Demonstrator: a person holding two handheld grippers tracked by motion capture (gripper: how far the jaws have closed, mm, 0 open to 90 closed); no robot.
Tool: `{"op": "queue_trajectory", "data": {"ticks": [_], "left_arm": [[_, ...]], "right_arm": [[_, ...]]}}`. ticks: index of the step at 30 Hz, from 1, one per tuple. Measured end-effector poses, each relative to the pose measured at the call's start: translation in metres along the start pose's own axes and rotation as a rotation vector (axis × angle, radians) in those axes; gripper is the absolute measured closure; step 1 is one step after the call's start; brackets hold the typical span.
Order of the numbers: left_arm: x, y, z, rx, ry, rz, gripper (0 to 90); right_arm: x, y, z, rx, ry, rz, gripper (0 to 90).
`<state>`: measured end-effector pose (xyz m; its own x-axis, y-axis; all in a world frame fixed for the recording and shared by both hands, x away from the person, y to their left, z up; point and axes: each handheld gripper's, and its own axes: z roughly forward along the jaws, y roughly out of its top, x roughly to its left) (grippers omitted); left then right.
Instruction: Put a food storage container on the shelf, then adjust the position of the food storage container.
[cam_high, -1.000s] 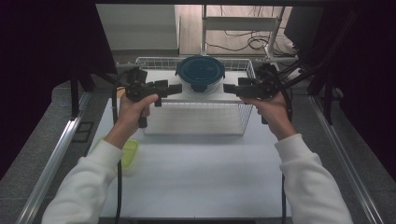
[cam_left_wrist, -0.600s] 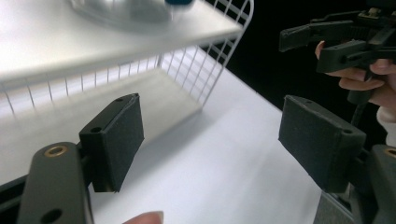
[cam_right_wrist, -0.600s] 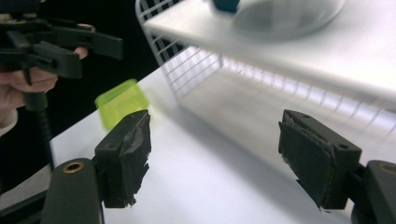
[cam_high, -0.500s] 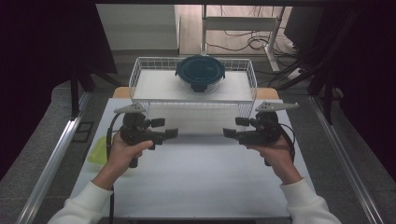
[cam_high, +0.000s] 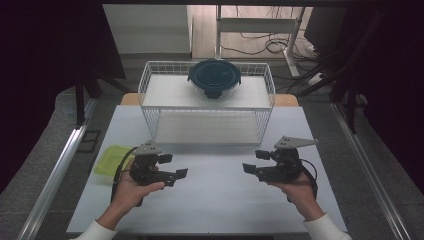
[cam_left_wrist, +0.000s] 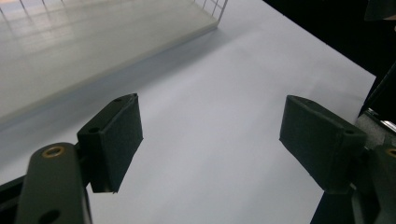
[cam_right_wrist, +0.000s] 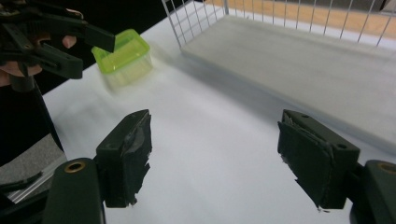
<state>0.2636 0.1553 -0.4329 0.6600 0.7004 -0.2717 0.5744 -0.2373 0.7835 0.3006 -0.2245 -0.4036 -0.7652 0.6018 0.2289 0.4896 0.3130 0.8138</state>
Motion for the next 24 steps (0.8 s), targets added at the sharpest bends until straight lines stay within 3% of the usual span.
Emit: {"op": "queue_trajectory", "data": {"ticks": [6, 10, 12, 24], "left_arm": [[-0.001, -0.013, 0.005, 0.03, 0.027, -0.002, 22.0], [-0.001, -0.019, 0.006, 0.045, 0.029, -0.007, 22.4], [-0.001, -0.02, 0.007, 0.047, 0.028, -0.016, 22.6], [-0.003, -0.021, 0.003, 0.05, 0.058, 0.016, 23.4]], "right_arm": [[-0.002, -0.014, 0.003, 0.029, -0.003, 0.015, 26.0], [-0.001, -0.018, 0.004, 0.04, -0.016, 0.0, 26.0], [-0.001, -0.019, 0.005, 0.045, -0.016, 0.0, 26.0], [-0.002, -0.019, 0.006, 0.051, -0.022, -0.005, 26.0]]}}
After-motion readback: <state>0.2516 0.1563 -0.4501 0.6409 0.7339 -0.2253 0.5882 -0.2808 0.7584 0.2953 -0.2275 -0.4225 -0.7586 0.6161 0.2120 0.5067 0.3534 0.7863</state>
